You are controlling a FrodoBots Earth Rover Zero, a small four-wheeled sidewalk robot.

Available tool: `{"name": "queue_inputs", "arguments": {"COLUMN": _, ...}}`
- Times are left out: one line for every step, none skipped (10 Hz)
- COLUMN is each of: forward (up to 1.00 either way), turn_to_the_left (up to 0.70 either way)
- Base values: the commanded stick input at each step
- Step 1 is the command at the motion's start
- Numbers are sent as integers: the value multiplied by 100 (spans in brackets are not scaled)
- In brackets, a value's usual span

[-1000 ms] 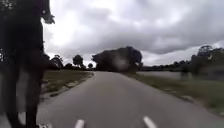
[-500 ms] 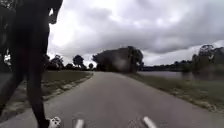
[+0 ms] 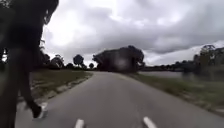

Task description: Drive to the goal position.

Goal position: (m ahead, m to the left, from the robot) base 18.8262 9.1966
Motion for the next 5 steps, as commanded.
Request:
{"name": "queue_inputs", "arguments": {"forward": 70, "turn_to_the_left": 0}}
{"name": "queue_inputs", "arguments": {"forward": 70, "turn_to_the_left": 0}}
{"name": "queue_inputs", "arguments": {"forward": 70, "turn_to_the_left": 0}}
{"name": "queue_inputs", "arguments": {"forward": 70, "turn_to_the_left": 0}}
{"name": "queue_inputs", "arguments": {"forward": 70, "turn_to_the_left": 0}}
